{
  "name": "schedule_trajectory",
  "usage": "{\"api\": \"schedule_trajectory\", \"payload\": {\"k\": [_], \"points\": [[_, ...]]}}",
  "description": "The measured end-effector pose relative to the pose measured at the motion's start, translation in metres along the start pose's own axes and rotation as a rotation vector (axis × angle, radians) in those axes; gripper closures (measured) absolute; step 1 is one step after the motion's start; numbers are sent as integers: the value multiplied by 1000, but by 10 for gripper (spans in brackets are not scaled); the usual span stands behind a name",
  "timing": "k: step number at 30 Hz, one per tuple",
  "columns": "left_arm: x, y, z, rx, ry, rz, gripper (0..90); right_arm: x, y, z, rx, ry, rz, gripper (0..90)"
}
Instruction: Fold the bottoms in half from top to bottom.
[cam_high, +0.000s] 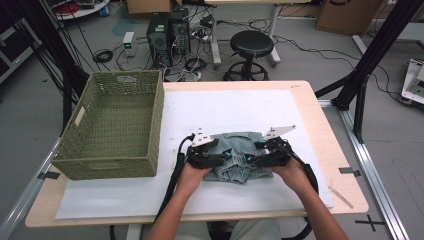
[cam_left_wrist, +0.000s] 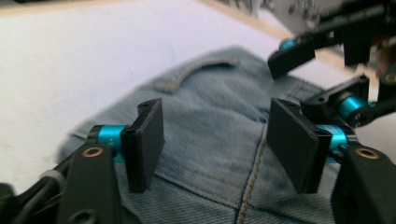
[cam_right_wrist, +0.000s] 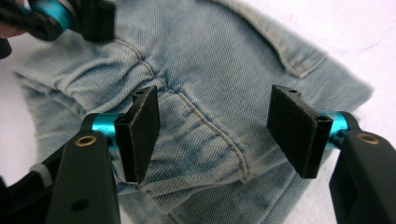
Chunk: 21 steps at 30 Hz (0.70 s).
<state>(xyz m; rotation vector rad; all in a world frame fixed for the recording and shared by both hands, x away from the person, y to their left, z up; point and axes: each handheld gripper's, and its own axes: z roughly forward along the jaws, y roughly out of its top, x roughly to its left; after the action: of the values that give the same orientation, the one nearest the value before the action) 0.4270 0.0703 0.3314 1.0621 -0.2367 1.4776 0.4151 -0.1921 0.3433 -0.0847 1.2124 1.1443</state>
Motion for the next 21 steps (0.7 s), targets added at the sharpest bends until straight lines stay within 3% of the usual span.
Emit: {"api": "schedule_trajectory", "payload": {"k": [6,8,14,21], "points": [[-1,-5,2,58,-28,-5,409,-2,-6,6,50,30,21,361],[-3,-11,2,51,-28,-8,409,-2,-9,8,61,32,28,370],[-8,-17,0,42,-31,-11,421,6,-15,4,58,8,-10,382],[-11,-17,-4,12,-38,-5,421,8,-22,-3,18,35,-1,384]]}}
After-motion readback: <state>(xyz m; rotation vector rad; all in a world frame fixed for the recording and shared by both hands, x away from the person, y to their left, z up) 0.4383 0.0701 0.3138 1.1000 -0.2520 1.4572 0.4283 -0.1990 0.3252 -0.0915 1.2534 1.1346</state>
